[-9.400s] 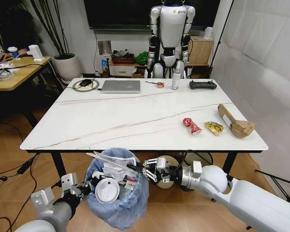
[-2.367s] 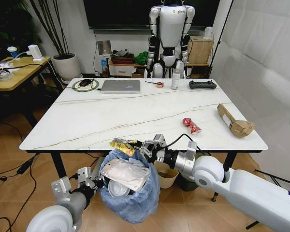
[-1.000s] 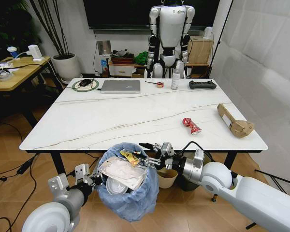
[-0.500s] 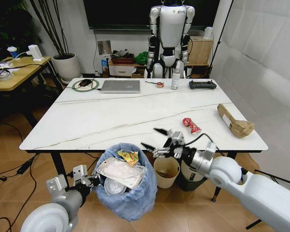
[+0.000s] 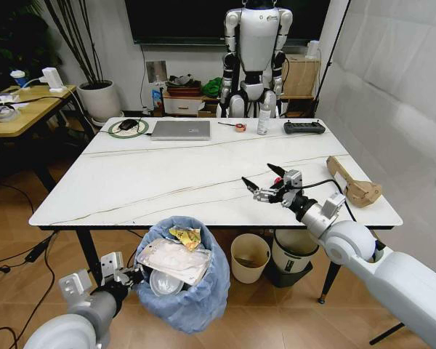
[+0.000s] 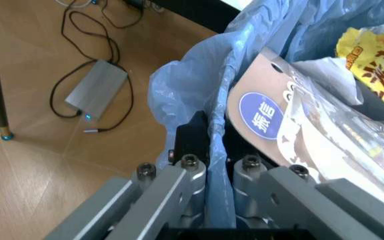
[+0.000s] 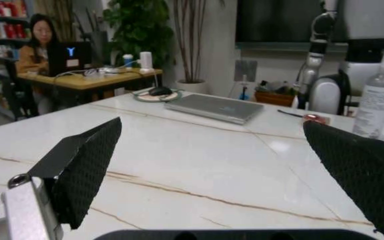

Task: Pick up the trash bin and place the trash from the table into it.

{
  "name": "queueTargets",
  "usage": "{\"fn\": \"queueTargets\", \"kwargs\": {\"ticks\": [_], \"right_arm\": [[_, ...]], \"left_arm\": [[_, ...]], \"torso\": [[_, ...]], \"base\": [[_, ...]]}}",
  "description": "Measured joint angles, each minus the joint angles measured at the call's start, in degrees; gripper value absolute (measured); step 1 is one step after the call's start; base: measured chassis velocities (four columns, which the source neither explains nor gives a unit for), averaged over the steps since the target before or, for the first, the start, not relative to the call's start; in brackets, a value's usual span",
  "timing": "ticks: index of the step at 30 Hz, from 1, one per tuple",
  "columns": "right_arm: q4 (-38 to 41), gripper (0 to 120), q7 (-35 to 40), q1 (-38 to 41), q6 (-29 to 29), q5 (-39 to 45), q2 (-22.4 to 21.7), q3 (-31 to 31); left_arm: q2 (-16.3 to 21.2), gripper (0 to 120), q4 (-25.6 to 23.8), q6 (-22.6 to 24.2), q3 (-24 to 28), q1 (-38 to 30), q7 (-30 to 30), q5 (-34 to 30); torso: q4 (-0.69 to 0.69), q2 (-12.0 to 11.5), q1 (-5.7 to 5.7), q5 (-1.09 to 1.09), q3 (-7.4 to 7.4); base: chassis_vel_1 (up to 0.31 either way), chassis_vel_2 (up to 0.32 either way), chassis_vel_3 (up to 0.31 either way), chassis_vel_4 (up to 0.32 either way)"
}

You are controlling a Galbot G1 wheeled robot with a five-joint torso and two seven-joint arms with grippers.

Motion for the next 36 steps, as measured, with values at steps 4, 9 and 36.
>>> {"fn": "queueTargets", "kwargs": {"ticks": [4, 9, 36], "right_arm": [[-0.1, 100, 2.7, -1.5, -0.8, 0.0, 0.5, 1.6], [-0.8, 100, 4.7, -3.4, -1.5, 0.4, 0.6, 3.1], [-20.3, 100, -8.9, -6.8, -0.6, -2.0, 8.3, 11.8]], "left_arm": [[0.0, 0, 0.2, -0.1, 0.0, 0.1, 0.1, -0.1], [0.1, 0, 0.8, -0.1, -0.1, 0.0, 0.1, -0.3], [0.4, 0, 0.9, -0.1, -1.4, 0.4, 0.9, -0.2]], "torso": [[-0.02, 0.0, 0.0, 0.0, 0.0], [-0.02, 0.0, 0.0, -0.01, 0.0], [-0.02, 0.0, 0.0, 0.0, 0.0]], "base": [[0.0, 0.0, 0.0, 0.0], [0.0, 0.0, 0.0, 0.0], [0.0, 0.0, 0.0, 0.0]]}}
